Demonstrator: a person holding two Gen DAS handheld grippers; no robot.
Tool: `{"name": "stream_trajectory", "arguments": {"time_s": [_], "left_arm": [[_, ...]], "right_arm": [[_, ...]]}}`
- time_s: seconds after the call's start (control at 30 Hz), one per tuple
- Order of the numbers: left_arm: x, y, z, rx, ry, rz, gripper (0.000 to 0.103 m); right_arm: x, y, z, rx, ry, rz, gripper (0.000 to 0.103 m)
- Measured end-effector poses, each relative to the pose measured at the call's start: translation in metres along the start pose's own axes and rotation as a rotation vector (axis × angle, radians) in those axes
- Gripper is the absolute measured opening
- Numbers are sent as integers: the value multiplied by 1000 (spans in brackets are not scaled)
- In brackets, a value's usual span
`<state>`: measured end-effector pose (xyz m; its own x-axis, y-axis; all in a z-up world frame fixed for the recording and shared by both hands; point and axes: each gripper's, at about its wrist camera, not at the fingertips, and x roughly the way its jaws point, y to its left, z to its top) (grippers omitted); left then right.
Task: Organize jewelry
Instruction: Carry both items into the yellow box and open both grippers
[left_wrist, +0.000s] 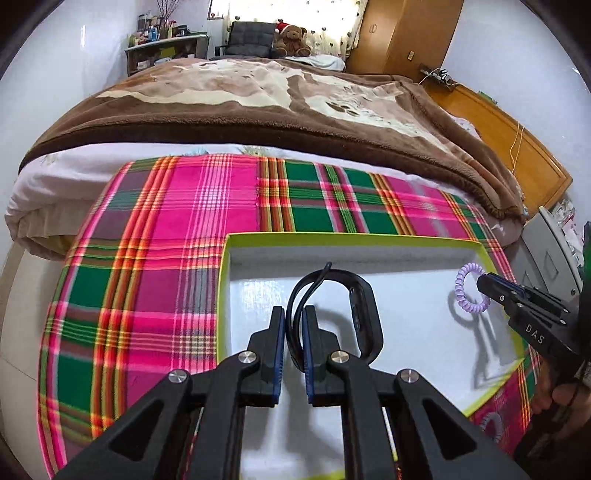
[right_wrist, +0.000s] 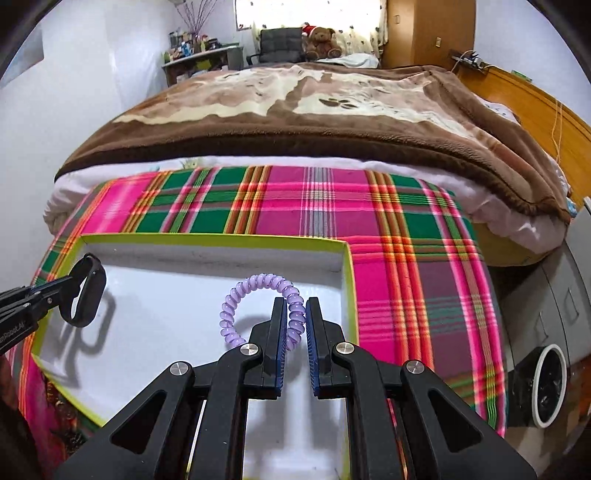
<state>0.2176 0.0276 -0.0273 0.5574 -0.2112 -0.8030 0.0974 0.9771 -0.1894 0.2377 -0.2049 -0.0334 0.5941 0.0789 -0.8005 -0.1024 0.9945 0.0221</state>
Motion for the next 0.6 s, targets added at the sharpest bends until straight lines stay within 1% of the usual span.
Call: {"name": "stream_trajectory", "arguments": {"time_s": [0.3,0.6], "left_arm": [[13,5,5,-7,27,2,11],[14,6,7,-2,29,6,11]], "right_arm": [[14,5,3,-30,20,-20,11],[23,12,3,-58,36,-46,11]]}}
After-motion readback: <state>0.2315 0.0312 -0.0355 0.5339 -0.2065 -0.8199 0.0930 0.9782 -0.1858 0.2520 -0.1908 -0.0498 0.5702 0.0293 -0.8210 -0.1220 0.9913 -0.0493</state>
